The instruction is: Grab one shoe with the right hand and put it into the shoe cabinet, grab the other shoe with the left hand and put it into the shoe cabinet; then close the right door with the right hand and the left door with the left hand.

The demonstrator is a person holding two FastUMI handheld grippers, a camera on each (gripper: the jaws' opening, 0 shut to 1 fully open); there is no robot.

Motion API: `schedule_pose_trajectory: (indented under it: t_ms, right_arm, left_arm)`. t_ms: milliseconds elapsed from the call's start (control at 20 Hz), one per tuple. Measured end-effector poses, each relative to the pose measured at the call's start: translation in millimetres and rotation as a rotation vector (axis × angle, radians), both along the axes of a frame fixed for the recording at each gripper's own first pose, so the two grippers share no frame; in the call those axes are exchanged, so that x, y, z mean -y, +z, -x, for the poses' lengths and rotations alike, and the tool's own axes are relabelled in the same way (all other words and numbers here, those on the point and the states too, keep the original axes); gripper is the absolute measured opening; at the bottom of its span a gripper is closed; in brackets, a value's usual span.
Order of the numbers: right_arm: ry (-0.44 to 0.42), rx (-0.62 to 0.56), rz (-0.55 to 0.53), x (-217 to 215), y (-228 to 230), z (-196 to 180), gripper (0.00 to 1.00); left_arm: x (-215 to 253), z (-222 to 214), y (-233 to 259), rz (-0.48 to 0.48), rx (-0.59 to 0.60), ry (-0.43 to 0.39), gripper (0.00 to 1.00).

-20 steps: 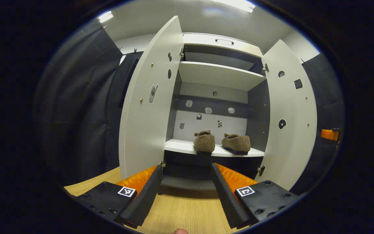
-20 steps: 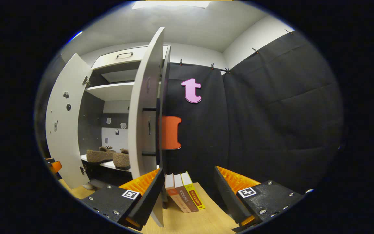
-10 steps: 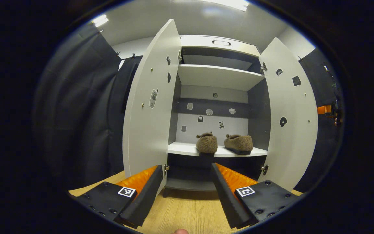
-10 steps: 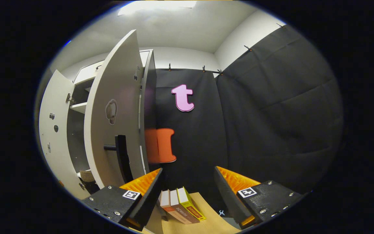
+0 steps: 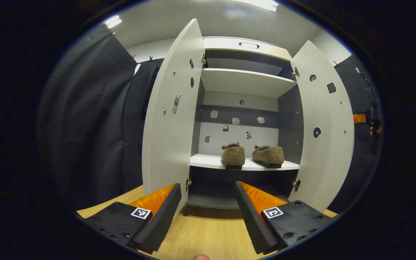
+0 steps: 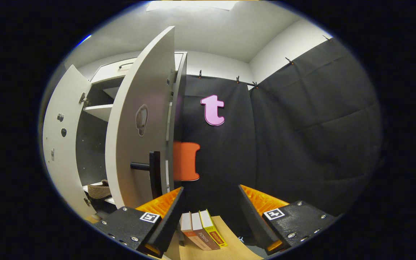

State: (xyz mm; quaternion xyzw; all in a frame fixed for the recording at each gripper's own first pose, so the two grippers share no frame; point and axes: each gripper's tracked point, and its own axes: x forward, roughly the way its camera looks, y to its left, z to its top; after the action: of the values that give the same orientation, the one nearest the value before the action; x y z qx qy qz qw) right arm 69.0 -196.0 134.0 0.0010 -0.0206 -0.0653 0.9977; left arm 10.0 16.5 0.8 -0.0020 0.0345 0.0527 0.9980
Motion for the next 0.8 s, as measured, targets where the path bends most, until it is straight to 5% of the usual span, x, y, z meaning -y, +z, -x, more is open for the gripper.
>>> schedule_pose_trajectory:
  t_ms: [800]
  right_arm:
    - [0.332,0.000,-0.063,-173,-2,-17,0.89]
  left_arm:
    - [-16,3,-1,-0.009,-0.006,-0.014,0.96]
